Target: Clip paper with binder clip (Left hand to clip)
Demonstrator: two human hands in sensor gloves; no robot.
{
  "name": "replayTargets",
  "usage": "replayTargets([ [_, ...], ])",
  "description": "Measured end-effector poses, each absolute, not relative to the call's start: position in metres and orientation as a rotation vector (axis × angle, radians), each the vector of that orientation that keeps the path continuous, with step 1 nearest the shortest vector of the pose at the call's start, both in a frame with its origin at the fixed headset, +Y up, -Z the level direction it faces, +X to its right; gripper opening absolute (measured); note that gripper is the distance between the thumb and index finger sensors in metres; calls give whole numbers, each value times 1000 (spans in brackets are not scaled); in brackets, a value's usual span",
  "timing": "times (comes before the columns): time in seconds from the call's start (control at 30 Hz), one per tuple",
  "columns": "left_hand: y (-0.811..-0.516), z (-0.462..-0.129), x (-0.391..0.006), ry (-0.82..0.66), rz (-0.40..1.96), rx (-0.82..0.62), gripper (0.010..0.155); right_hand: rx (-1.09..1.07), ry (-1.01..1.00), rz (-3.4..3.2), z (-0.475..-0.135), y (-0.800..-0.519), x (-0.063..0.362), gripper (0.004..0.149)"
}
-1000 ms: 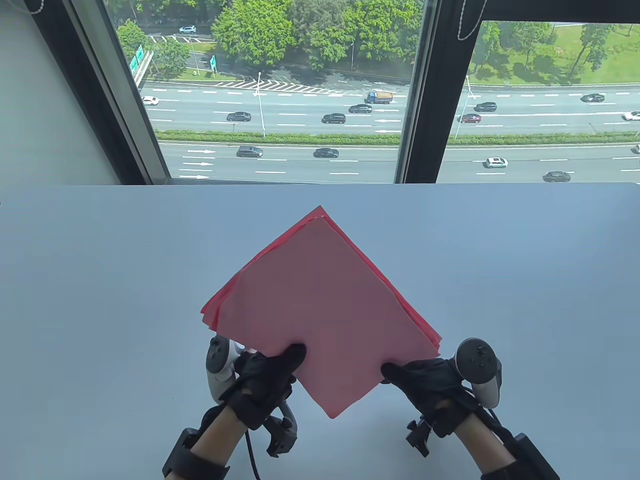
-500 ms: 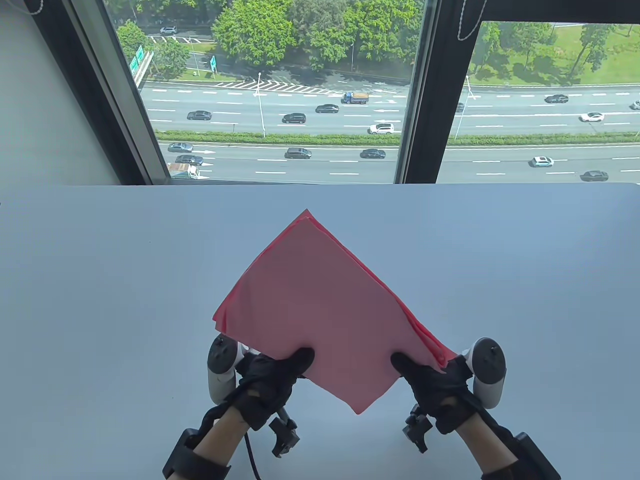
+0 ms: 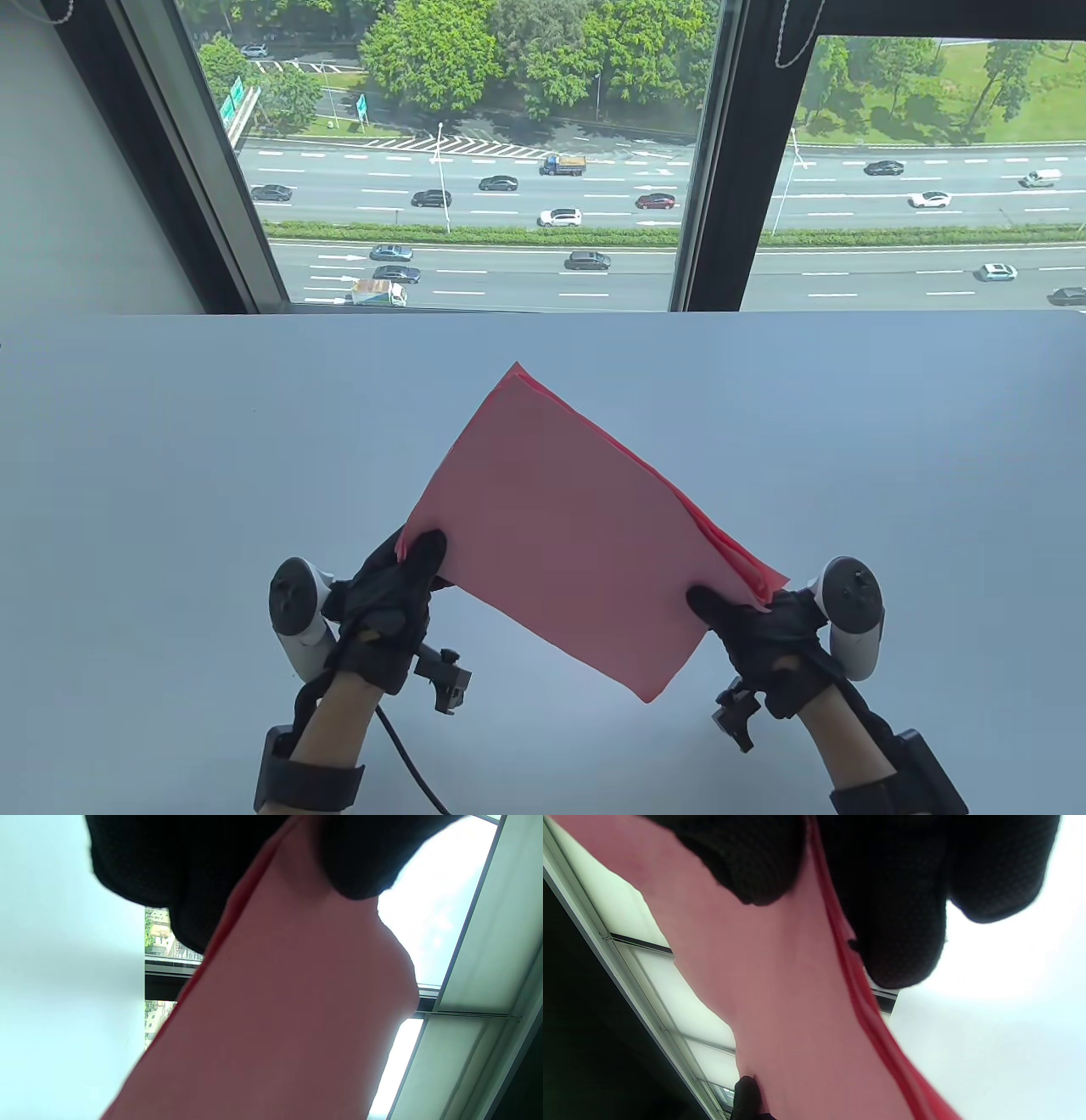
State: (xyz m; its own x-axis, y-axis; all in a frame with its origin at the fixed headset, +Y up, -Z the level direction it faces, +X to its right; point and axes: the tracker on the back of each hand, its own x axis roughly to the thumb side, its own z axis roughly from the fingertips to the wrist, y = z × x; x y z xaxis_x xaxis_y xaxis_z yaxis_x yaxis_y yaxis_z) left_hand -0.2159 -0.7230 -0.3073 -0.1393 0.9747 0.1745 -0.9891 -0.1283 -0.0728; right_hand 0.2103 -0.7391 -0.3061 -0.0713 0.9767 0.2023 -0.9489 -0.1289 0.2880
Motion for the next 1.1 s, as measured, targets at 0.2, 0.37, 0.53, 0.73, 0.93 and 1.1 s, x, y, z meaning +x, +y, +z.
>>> replayTargets([
  [0.2, -723, -308, -220, -148, 1661, 119, 43, 375, 77, 1650, -306, -738, 213, 46],
  [0.37, -725, -309, -219, -154, 1695, 76, 41, 327, 65, 1651, -307, -740, 216, 46],
  [0.53, -727, -312, -213, -242, 1778, -8, 39, 247, 6, 1663, -309, -741, 224, 45],
  [0.73, -723, -313, -200, -444, 1841, -139, 39, 228, 12, 1628, -311, -743, 228, 45],
  [0.93, -717, -310, -217, -246, 1538, 39, 56, 236, -43, 1623, -310, -738, 237, 44],
  [1.1, -712, -307, -221, -206, 1171, 187, 80, 260, -147, 1695, -308, -727, 242, 44],
])
